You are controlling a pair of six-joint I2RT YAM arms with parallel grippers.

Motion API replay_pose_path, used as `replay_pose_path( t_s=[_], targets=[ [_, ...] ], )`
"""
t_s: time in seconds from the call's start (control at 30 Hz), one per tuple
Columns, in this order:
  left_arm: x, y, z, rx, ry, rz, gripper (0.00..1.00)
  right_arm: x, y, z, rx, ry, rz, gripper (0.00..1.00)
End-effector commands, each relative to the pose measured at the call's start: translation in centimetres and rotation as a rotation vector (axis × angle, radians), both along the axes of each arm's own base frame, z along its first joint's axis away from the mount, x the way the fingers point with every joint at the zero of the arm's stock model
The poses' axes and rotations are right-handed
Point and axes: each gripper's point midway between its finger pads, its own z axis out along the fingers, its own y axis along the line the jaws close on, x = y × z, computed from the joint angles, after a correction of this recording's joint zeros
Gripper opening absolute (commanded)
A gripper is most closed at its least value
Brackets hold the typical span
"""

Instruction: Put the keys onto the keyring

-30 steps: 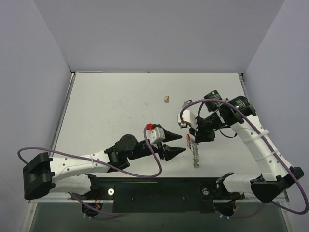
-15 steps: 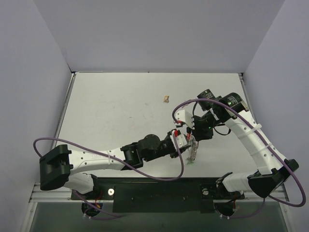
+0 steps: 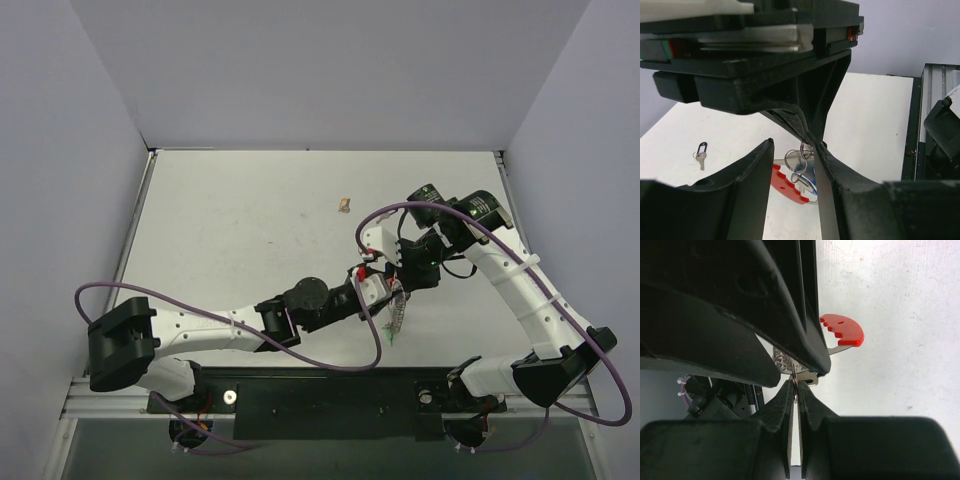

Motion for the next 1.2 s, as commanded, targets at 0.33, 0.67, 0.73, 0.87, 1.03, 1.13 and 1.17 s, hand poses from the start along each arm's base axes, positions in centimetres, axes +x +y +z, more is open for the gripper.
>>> replay_pose_path(
  t_s=[0.33, 0.67, 0.73, 0.87, 1.03, 1.13, 1.17],
  targets=[
    [-0.4, -1.2, 1.0, -0.026, -0.048, -0.038, 0.42, -4.3, -1.7, 1.0, -0.044, 0.159, 0.02, 0.0],
    [-0.7, -1.6, 1.1, 0.003, -0.06, -0.062, 0.25, -4.4, -1.7, 0.9, -0.043, 0.166, 0.022, 0.0],
    [-0.7, -1.6, 1.2, 0.007, -0.062, -0.062, 0.23, -4.5, -1.7, 0.9, -0.041, 0.165, 0.021, 0.0],
    [-0.6, -1.5, 1.5, 0.002, -0.066, -0.058, 0.24, -4.5, -1.6, 0.8, -0.043, 0.171, 0.023, 0.0],
    [-0.7, -1.5, 1.5, 0.011, -0.075, -0.056, 0.24, -4.5, -1.6, 0.8, -0.043, 0.171, 0.023, 0.0],
    [-0.8, -1.5, 1.7, 0.019, -0.087, -0.054, 0.22, -4.5, -1.6, 0.8, -0.044, 0.172, 0.024, 0.0],
    [-0.8, -1.5, 1.7, 0.021, -0.088, -0.055, 0.14, -4.5, -1.6, 0.8, -0.042, 0.172, 0.026, 0.0]
  ],
)
